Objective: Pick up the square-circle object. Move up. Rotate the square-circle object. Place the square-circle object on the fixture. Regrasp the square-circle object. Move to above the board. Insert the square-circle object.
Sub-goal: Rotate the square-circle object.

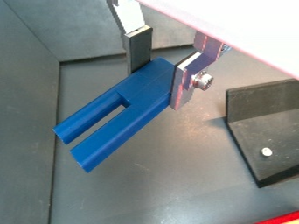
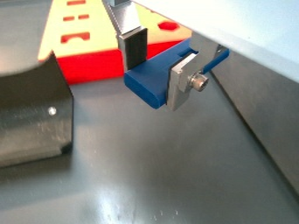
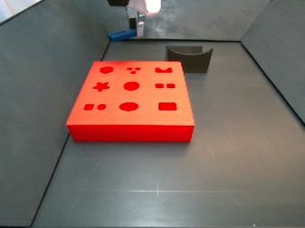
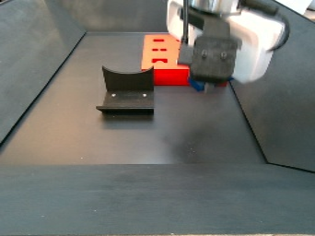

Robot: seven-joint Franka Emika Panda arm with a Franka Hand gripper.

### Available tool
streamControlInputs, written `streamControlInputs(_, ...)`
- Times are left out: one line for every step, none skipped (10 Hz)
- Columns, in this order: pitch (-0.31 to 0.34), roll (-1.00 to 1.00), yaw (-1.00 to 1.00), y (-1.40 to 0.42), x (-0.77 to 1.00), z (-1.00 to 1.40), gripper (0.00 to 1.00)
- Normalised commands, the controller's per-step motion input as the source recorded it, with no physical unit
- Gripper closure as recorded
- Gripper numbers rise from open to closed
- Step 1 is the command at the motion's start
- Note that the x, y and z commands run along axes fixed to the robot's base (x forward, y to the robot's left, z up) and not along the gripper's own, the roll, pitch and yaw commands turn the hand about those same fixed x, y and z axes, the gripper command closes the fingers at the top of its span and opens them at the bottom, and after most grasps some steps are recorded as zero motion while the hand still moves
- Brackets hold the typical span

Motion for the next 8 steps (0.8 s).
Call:
streamControlInputs(0.098,0.10,0.02,-0.05,-0.01,0.18,1.00)
streamControlInputs(0.000,0.00,-1.00,0.00,0.00,0.00,1.00)
streamControlInputs(-0.002,0.00,-1.00,0.01,0.01,-0.05,1.00)
streamControlInputs(-0.004,0.00,-1.00,0.02,0.01,-0.04,1.00)
streamControlInputs(-0.005,0.00,-1.00,0.02,0.02,-0.03,1.00)
streamControlInputs(-0.005,-0.01,-1.00,0.02,0.02,-0.02,1.00)
streamControlInputs(-0.006,-0.01,-1.00,0.02,0.02,-0.02,1.00)
streamControlInputs(-0.006,-0.01,-1.00,0.02,0.02,-0.02,1.00)
